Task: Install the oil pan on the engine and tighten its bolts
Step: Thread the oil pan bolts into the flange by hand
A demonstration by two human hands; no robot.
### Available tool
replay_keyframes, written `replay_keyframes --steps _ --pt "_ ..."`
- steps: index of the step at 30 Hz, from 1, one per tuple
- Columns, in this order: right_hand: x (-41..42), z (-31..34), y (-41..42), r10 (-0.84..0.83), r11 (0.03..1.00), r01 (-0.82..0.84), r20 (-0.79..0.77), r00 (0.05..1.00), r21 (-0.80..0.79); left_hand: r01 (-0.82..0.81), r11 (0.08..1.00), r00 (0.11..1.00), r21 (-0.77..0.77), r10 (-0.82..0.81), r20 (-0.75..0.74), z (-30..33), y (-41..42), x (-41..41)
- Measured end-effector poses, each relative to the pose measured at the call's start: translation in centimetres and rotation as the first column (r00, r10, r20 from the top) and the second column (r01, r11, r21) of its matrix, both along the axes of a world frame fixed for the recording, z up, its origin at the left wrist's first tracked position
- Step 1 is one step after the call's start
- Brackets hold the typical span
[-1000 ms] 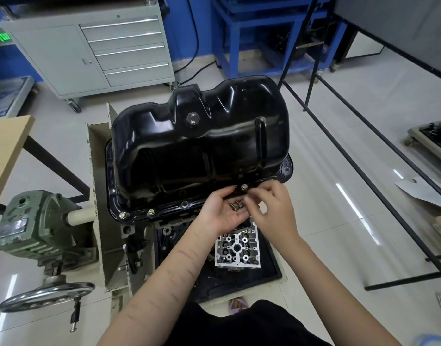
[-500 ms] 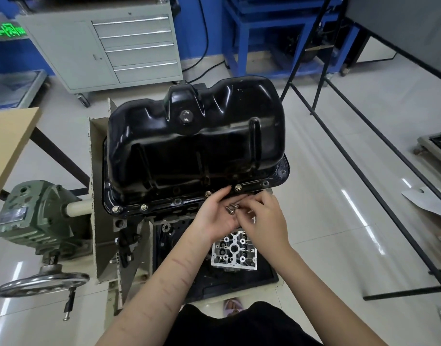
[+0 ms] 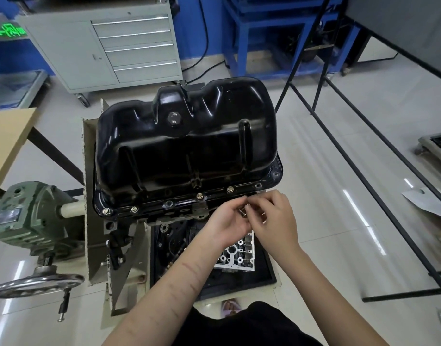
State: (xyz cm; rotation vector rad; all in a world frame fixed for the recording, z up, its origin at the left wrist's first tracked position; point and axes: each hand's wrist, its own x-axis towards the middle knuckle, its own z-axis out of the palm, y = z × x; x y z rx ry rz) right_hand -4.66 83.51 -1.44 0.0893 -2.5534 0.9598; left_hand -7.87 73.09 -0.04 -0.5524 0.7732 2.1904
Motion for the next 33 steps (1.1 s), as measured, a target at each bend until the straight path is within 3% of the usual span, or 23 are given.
replay_keyframes --steps 5,10,15,24,33 --pt "-0.6 -0.1 2.0 0.000 0.980 0.025 0.125 0.992 -0.198 0.007 1.000 1.000 -0.013 -0.007 0.007 0.2 1.1 -0.7" --pt "-1.6 0.9 4.6 -0.053 0.916 0.104 0.138 0.989 -0.387 0.023 0.996 0.998 -0.092 -0.018 0.057 0.6 1.6 -2.0" --pt "-3.1 1.5 5.0 -0.051 0.925 0.100 0.141 0.989 -0.368 0.018 0.997 0.993 -0.068 -0.009 0.121 0.7 1.6 -2.6" --pt "-5.3 1.7 3.7 0.038 0.990 -0.008 0.215 0.976 -0.139 0.002 0.994 0.991 -0.113 0.013 0.129 0.4 1.5 -2.9" --pt "-5.3 1.4 3.2 0.041 0.999 -0.040 0.247 0.968 -0.007 0.006 0.993 0.992 -0.115 0.008 0.122 0.5 1.6 -2.8"
